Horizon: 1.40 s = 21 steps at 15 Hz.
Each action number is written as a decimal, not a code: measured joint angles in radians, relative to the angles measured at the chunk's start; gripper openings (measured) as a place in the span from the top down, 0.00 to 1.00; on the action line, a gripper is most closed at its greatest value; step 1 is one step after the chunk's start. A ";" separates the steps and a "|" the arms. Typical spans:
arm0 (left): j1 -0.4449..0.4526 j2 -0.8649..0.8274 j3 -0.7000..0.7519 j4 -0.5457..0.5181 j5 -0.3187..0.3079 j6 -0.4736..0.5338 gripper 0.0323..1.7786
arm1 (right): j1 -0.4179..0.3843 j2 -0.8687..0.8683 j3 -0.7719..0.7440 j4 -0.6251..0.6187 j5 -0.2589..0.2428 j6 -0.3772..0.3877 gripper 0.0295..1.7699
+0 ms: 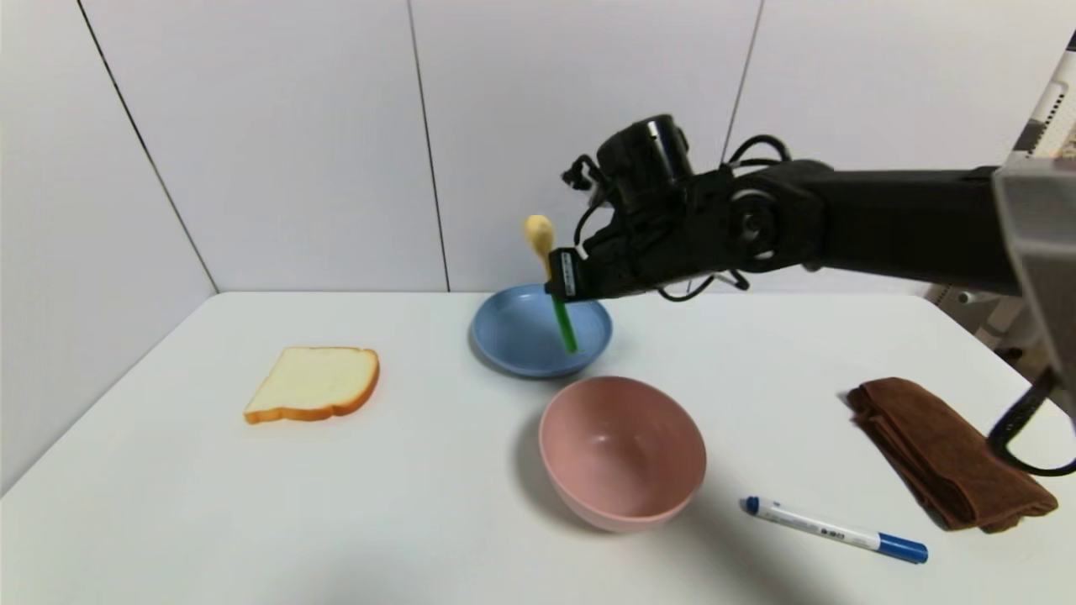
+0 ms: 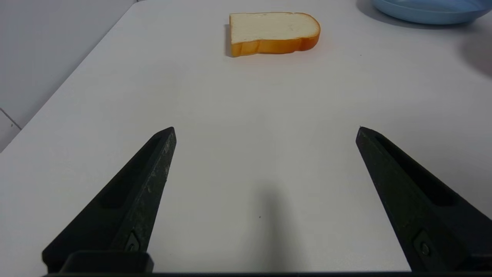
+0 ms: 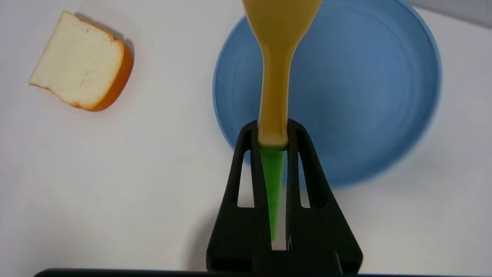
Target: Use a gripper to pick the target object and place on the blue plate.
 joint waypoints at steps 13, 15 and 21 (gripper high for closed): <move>0.000 0.000 0.000 0.000 0.000 0.000 0.05 | -0.033 0.147 -0.005 -0.174 0.003 -0.106 0.62; 0.000 0.000 0.000 0.000 0.000 0.000 0.05 | -0.034 0.135 -0.005 -0.195 0.003 -0.105 0.49; 0.000 0.000 0.000 0.000 0.000 0.000 0.05 | -0.041 -0.037 0.003 -0.193 0.022 -0.103 0.24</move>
